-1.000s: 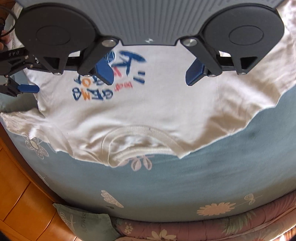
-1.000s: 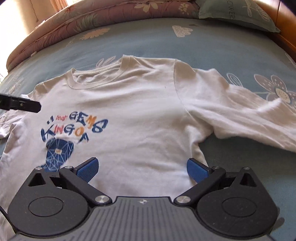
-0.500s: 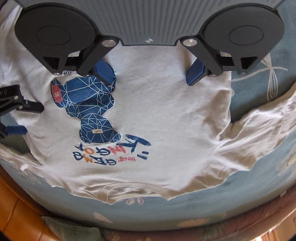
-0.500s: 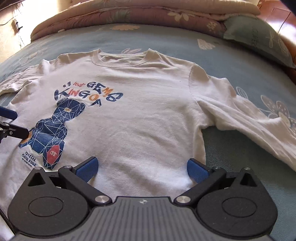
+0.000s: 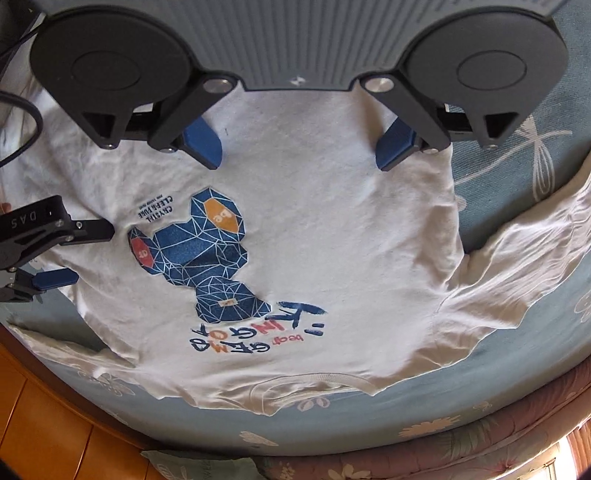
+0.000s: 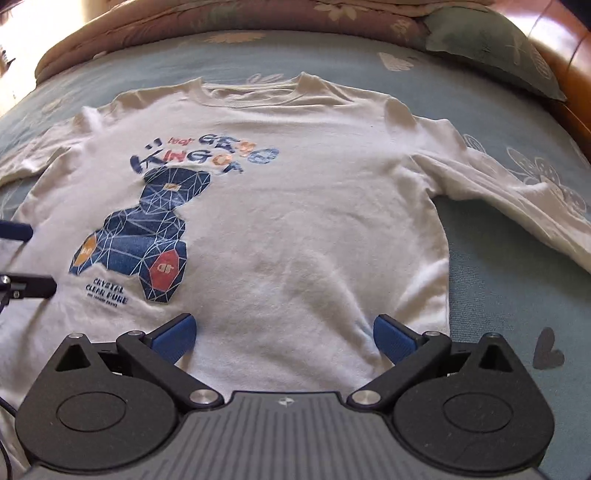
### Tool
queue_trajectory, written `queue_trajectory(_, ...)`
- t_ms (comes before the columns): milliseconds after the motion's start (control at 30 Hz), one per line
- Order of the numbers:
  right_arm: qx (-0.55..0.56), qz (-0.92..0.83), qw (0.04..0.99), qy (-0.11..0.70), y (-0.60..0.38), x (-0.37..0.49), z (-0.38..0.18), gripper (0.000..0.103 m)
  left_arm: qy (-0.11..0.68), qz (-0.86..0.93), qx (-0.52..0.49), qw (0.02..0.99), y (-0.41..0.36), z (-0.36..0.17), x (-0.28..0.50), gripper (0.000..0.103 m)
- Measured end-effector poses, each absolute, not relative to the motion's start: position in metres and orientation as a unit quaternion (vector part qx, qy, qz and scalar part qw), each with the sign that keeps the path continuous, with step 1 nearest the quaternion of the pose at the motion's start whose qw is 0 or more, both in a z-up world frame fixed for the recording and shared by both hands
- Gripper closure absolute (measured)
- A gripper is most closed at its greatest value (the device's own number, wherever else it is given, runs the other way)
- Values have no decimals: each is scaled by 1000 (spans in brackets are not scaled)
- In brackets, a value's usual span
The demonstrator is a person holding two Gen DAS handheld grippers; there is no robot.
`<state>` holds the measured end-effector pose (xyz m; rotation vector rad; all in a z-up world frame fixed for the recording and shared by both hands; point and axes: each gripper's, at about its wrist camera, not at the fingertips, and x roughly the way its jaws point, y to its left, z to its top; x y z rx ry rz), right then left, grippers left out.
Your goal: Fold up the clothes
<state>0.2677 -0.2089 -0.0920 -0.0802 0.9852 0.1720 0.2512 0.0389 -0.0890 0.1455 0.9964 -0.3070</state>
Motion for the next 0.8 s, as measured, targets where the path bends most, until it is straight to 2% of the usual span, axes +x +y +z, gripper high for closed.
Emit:
queue_trajectory(133,-45,81,881,464,-207,264,-93,0,467,-143,56,871,40,-92,248,8)
queue_trajectory(600,-51,94,898,426,-209,251,-93,0,416,-109,45,902,38,-94,227,8)
queue_trajectory(800,-27,79,917,390,-218,197,-67,0,365,-97,44,925,25,-62,162,8)
